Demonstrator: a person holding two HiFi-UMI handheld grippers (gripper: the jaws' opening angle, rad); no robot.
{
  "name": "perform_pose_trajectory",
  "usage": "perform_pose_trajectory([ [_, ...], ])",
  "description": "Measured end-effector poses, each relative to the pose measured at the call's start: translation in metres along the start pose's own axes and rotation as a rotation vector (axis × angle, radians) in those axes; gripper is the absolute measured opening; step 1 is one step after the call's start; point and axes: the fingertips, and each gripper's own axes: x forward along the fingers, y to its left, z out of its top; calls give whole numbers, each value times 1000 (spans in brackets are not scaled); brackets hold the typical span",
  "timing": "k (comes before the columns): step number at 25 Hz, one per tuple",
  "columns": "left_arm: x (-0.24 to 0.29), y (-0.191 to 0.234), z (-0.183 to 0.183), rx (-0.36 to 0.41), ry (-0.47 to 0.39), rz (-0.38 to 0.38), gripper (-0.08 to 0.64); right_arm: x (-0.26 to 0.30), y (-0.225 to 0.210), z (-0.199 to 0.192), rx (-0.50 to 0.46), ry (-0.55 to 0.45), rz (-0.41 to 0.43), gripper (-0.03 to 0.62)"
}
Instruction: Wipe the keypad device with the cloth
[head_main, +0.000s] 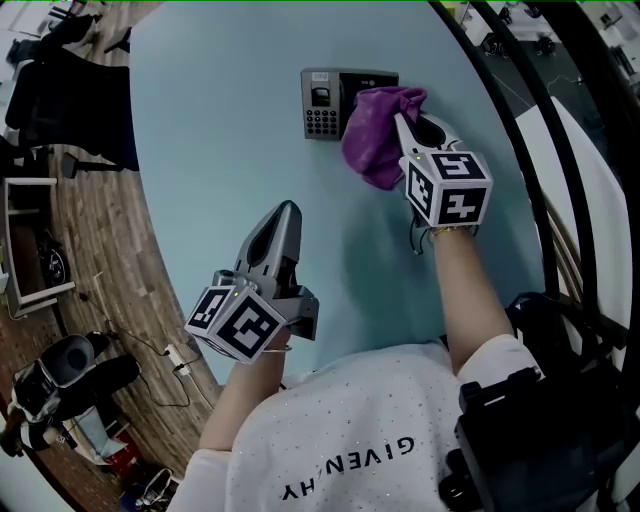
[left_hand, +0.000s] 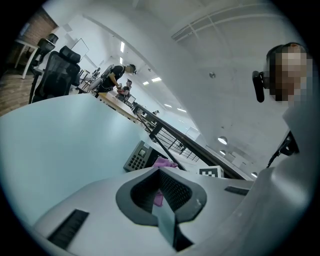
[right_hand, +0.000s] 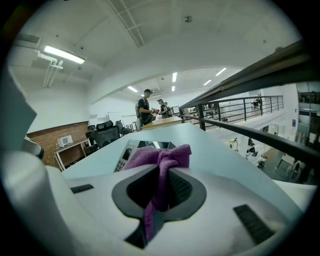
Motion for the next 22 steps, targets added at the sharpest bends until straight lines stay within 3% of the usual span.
perform_pose_trajectory([
  [6,4,4,2,-15,-17,0,5,-3,-20,-6,41,21,-50,25],
  [11,4,-21,2,-8,-13,-8,5,-28,-44,6,85,27,-91,25],
  [13,-1,-23,0,-9,-24,-6,5,-34,-34,10,94,1,-42,25],
  [16,-12,-13,6,-22,-46,14,5,-25,10,21,90,-29,118,25],
  [22,-27,0,4,-29,-71,77,5,-8,77,25,-15,-26,329,25],
])
